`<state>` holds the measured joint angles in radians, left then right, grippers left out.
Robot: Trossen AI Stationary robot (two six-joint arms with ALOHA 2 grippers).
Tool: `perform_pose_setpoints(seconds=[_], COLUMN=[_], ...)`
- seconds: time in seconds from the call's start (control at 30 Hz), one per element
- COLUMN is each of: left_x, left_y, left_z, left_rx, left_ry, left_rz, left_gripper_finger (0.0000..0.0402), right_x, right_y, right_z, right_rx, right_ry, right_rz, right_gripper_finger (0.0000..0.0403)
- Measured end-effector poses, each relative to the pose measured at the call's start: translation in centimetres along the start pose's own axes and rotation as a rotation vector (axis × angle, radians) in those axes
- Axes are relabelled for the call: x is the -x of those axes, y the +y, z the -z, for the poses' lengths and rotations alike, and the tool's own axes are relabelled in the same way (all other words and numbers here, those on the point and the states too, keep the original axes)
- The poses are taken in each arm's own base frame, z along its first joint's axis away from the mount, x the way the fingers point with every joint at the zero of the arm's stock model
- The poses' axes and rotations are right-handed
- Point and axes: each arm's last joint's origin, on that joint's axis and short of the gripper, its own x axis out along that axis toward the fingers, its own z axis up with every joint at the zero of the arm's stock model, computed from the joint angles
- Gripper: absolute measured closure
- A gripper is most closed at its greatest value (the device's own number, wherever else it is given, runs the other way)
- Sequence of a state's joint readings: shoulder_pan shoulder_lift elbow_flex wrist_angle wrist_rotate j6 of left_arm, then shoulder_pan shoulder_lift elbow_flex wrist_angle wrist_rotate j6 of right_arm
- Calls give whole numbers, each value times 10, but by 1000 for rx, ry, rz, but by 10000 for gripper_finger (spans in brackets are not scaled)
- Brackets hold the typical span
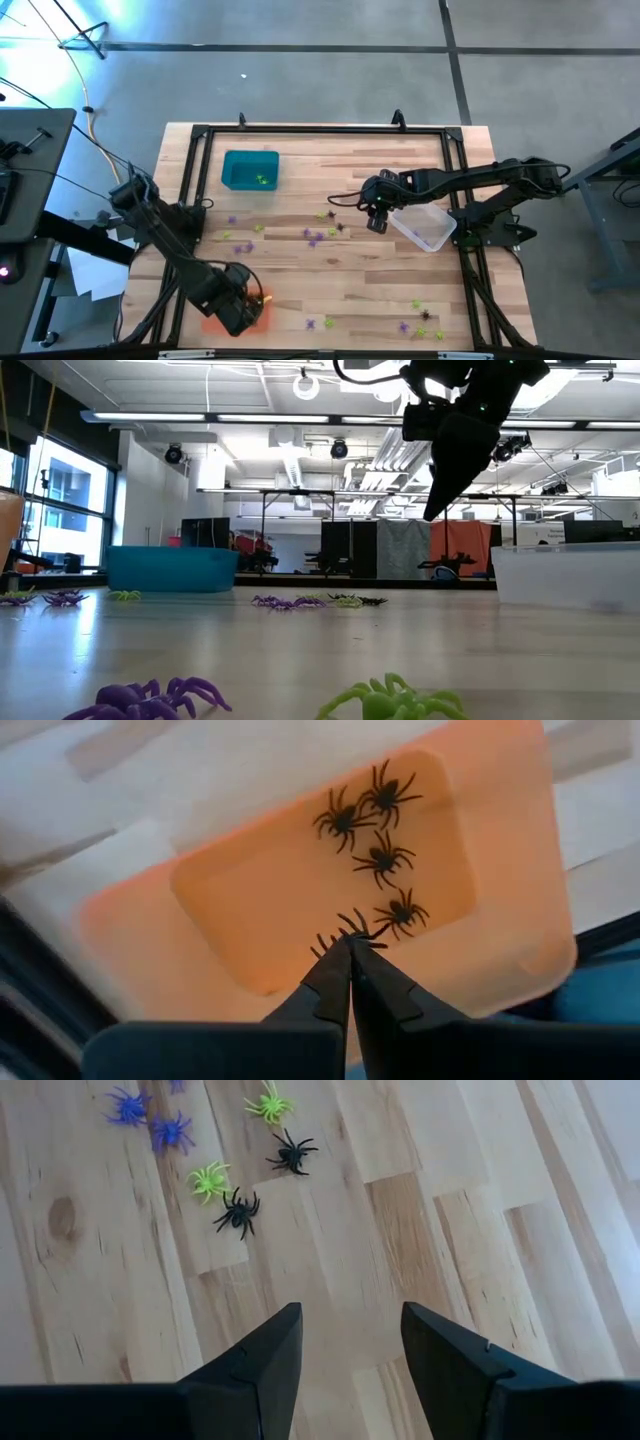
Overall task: Sort Halloween decoration
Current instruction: Put the black spider toy into the orange bin, then put the violet spider toy into the transparent bin
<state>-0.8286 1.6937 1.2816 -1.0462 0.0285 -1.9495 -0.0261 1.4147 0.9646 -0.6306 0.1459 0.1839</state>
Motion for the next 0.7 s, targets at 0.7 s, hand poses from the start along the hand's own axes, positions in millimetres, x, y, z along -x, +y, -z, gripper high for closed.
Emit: perform_pose_setpoints(seconds=[0.7], left_x=[-26], left_y=[-24], left_z=[-10], left_rx=[-160], left_ry=[65], left_rz=[29], left_gripper_finger=[346], right_x=[0], right_y=[0], right_z=[0], right_rx=[29], right_ry=[1], right_rz=[0], right_gripper_finger=[234])
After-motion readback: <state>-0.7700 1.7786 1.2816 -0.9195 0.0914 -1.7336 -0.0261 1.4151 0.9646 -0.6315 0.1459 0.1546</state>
